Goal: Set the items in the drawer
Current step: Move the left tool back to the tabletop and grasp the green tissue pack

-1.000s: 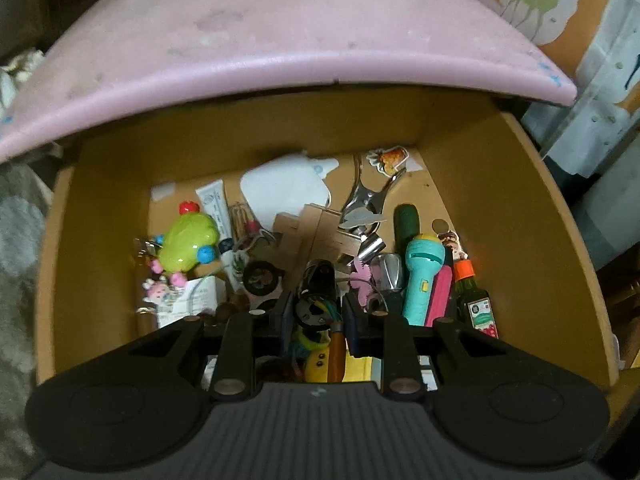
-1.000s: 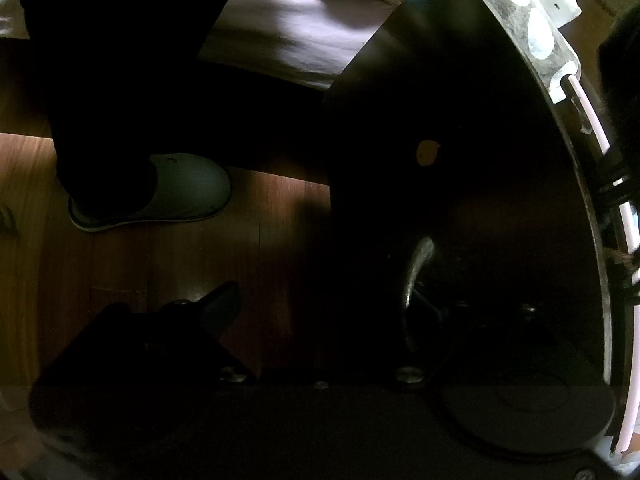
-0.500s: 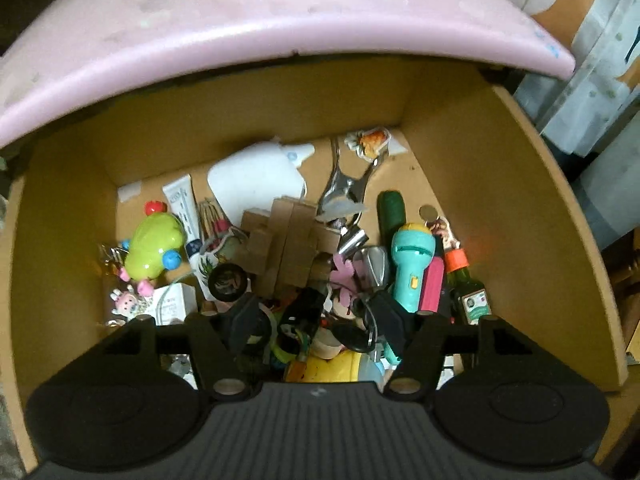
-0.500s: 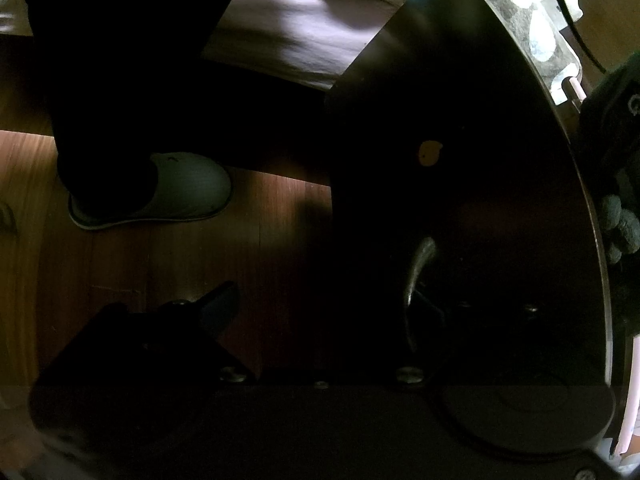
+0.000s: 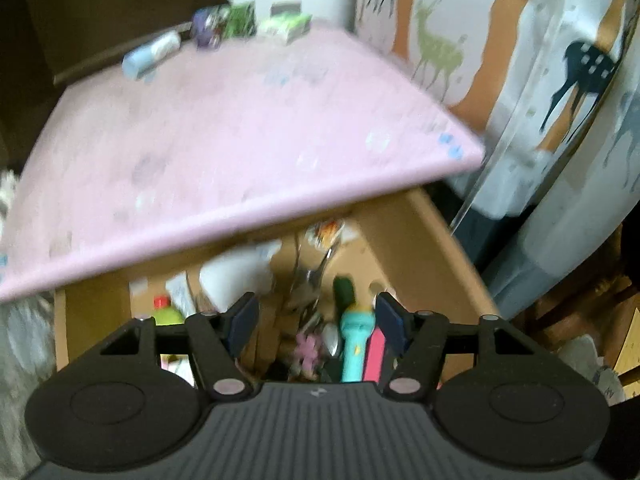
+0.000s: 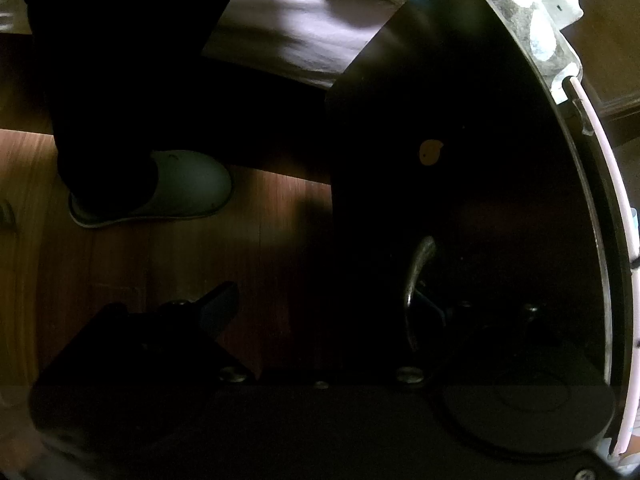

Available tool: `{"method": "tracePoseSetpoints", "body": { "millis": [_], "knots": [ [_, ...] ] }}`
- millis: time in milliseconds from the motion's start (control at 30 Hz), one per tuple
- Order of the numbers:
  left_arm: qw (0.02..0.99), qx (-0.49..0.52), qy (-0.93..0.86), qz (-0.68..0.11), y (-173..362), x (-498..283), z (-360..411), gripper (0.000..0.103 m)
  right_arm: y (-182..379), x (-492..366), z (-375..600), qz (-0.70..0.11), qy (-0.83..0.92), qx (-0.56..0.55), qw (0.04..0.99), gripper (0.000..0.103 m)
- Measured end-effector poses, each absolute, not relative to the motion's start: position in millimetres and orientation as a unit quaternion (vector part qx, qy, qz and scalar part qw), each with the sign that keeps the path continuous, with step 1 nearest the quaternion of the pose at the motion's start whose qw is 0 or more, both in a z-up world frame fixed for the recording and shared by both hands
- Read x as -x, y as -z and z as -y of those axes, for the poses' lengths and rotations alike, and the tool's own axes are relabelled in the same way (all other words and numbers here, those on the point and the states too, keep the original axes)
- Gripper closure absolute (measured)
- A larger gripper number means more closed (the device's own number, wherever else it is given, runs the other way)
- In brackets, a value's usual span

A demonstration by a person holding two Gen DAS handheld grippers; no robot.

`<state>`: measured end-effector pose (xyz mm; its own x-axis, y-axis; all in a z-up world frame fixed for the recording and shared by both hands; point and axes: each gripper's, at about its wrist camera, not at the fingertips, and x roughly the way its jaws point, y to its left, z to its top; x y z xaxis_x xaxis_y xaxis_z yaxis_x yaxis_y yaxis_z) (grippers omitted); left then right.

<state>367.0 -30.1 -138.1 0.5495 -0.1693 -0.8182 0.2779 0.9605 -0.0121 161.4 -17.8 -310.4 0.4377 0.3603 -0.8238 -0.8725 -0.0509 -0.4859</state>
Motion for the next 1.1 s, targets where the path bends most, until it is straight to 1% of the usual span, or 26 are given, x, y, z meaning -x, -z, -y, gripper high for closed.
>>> {"method": "tracePoseSetpoints", "body": {
  "millis": [133, 267, 467, 567, 700, 867, 933, 1100],
  "knots": [
    [0.897, -0.057, 0.141, -0.415, 110.9, -378.6, 45.4, 0.039, 310.6, -161.0, 18.5, -0.234, -0.476, 0.546, 0.648, 0.011],
    [0.914, -0.059, 0.141, -0.376, 94.8, -405.0, 56.8, 0.039, 311.1, -160.2, 20.8, -0.229, -0.478, 0.545, 0.65, 0.011],
    [0.928, -0.081, 0.148, -0.333, 86.4, -470.7, 72.7, 0.039, 309.7, -160.0, 21.6, -0.232, -0.477, 0.536, 0.657, 0.011],
    [0.933, -0.093, 0.154, -0.313, 86.0, -512.5, 82.0, 0.039, 308.1, -160.6, 23.2, -0.231, -0.478, 0.535, 0.657, 0.013],
    [0.933, -0.106, 0.156, -0.306, 92.4, -564.1, 89.9, 0.039, 306.8, -161.3, 25.0, -0.228, -0.481, 0.534, 0.657, 0.013],
    [0.93, -0.109, 0.155, -0.316, 106.3, -617.7, 93.2, 0.039, 306.4, -161.3, 23.9, -0.227, -0.483, 0.532, 0.657, 0.013],
    [0.927, -0.11, 0.158, -0.321, 112.2, -634.0, 94.6, 0.03, 305.7, -161.5, 22.9, -0.231, -0.482, 0.531, 0.657, 0.013],
    [0.929, -0.131, 0.145, -0.315, 124.7, -669.5, 97.1, 0.029, 303.7, -163.0, 21.3, -0.238, -0.481, 0.527, 0.659, 0.013]
  ]
}}
